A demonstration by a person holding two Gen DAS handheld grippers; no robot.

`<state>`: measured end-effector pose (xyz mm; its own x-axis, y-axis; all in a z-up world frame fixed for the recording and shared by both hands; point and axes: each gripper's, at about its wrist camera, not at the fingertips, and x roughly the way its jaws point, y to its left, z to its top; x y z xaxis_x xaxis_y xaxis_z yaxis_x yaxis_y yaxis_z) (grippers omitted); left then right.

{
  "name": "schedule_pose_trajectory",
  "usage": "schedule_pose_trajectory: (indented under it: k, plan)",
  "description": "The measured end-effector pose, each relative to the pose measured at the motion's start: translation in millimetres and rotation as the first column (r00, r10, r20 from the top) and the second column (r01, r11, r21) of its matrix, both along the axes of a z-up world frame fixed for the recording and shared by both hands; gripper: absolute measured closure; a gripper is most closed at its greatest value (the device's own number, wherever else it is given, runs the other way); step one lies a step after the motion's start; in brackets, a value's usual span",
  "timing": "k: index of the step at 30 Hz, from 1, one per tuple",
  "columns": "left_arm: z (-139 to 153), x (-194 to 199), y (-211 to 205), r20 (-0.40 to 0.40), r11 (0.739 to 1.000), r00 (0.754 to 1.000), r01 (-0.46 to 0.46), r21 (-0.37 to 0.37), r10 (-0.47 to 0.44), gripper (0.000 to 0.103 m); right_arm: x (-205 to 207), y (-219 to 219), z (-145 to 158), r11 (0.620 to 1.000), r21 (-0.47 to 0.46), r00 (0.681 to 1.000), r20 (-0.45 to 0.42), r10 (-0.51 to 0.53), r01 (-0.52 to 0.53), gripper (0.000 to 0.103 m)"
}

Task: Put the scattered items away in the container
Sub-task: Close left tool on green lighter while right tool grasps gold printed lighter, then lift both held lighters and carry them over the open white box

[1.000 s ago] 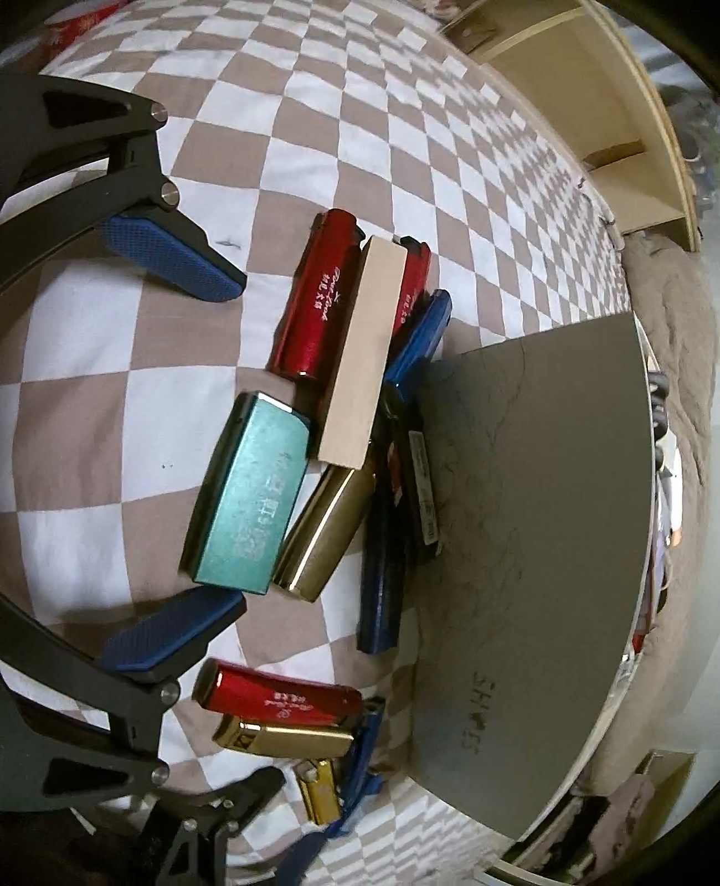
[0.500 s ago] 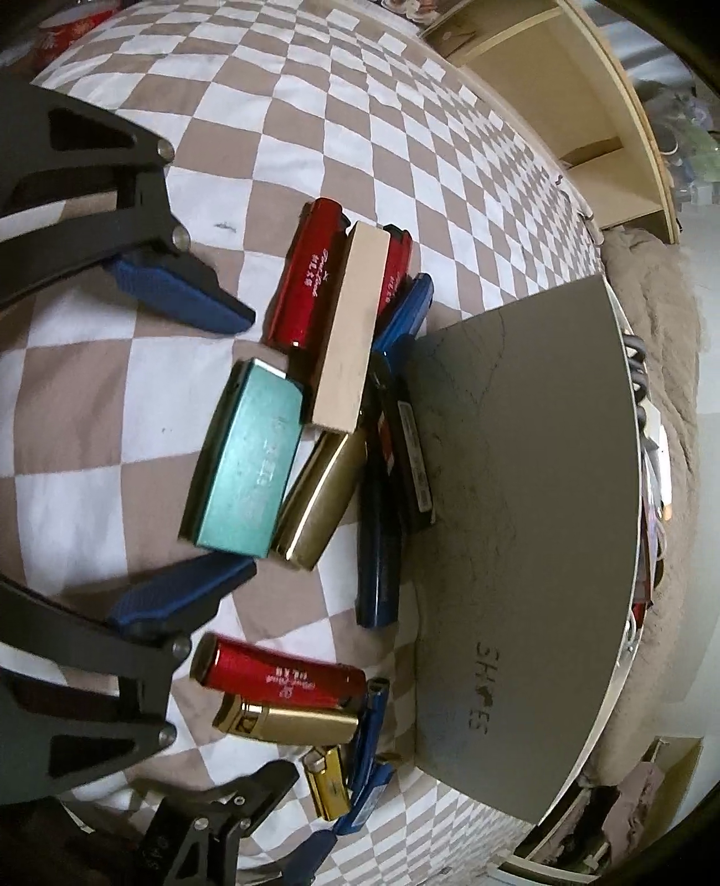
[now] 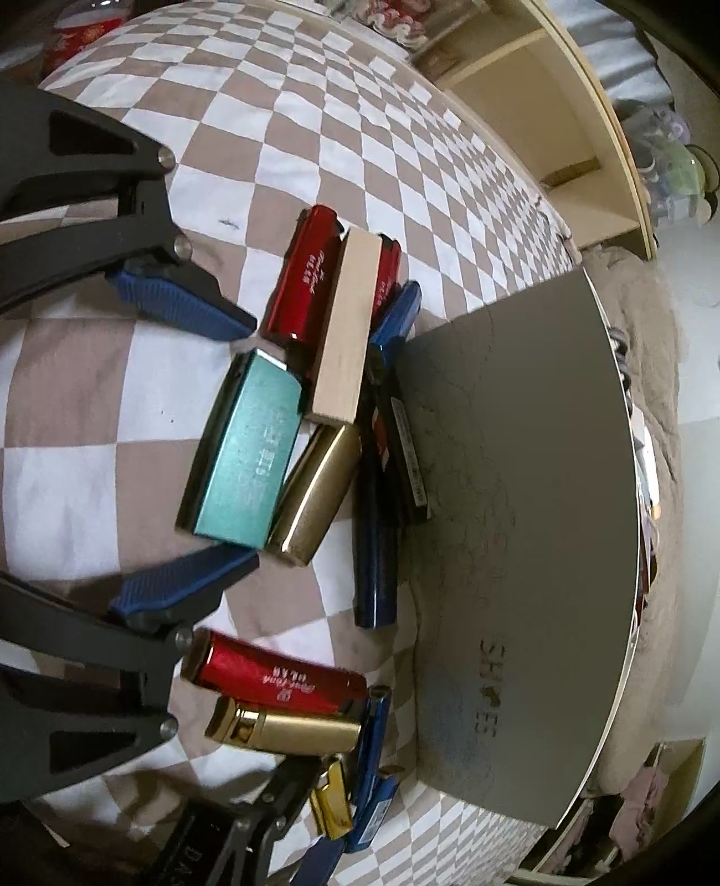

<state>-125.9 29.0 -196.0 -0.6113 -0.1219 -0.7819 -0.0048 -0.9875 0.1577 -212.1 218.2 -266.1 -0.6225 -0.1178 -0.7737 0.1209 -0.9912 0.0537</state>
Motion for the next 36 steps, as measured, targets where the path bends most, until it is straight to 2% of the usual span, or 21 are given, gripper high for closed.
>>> schedule_pose_trajectory:
  k: [3,6,10,17,20,24,27,29,36]
  plan:
    - [-2,-2,-5,0.002,1.0,1.0,-0.008,0.016,0.008,0.023,2,-3,1,1.0,0.01,1.0,-0.009,0.007,-0.007,0.02]
    - [-2,-3,-7,-0.001,0.999,0.999,-0.033,0.001,0.033,0.01,2,-1,0,0.999,0.026,0.999,-0.015,0.035,-0.035,0.025]
    - [-3,-6,-15,0.011,0.998,0.999,-0.047,0.041,0.047,0.007,3,4,-1,0.997,0.027,0.998,-0.013,0.067,-0.066,0.026]
    - [-1,-2,-17,0.002,0.998,1.0,-0.028,0.062,0.028,0.007,14,2,5,0.995,0.025,0.995,-0.005,0.096,-0.096,0.026]
    - [1,-2,-14,0.0,0.998,1.0,-0.029,0.049,0.029,0.013,18,6,6,0.994,0.023,0.994,-0.002,0.108,-0.108,0.026]
    - [2,0,-5,-0.007,0.999,1.0,0.01,0.034,-0.009,0.032,31,12,8,0.994,0.025,0.994,-0.002,0.11,-0.11,0.026]
    - [2,1,-2,-0.009,1.0,1.0,0.019,0.015,-0.019,0.032,34,-5,13,0.994,0.025,0.994,0.0,0.107,-0.107,0.026]
    - [3,2,-3,-0.003,1.0,1.0,0.013,0.023,-0.013,0.032,71,3,23,0.994,0.03,0.994,-0.003,0.106,-0.105,0.026]
    - [7,2,-6,0.015,0.999,1.0,0.0,0.055,-0.001,0.032,79,5,29,0.994,0.03,0.995,-0.004,0.104,-0.104,0.026]
